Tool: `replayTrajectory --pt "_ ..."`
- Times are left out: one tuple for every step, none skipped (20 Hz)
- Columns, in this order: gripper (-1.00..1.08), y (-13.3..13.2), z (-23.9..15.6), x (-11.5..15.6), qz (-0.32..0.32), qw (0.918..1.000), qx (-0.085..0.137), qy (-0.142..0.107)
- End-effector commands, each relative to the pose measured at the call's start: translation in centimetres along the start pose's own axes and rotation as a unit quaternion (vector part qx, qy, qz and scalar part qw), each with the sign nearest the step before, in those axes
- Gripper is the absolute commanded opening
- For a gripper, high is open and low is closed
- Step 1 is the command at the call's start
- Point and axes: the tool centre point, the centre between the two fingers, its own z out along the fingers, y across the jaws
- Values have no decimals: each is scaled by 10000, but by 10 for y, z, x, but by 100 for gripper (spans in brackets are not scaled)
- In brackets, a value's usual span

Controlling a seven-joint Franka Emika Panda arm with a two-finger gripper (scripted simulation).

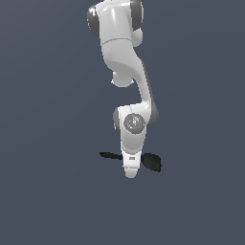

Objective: Pick up the object and move it to a goal position.

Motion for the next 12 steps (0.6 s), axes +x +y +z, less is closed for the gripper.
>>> replayTrajectory --pt "-100 0 0 0 2 10000 -5 0" --pt "-100 0 0 0 2 10000 -5 0" --pt "-100 0 0 0 0 10000 -1 0" --pt "-100 0 0 0 0 10000 -1 0" --pt "-100 0 -1 0 0 10000 -1 0" --pt "-100 0 -3 -1 0 10000 -1 0" --pt "-100 1 -6 -1 0 10000 -1 0" --pt "-100 1 -9 -2 0 10000 -1 0" --pt "-100 1 -13 -2 0 10000 -1 0" --pt "-100 2 -18 -3 -2 10000 -1 -1" --pt "-100 2 -23 -4 -2 10000 -1 -1" --pt "-100 3 -30 -5 -2 10000 -1 -1"
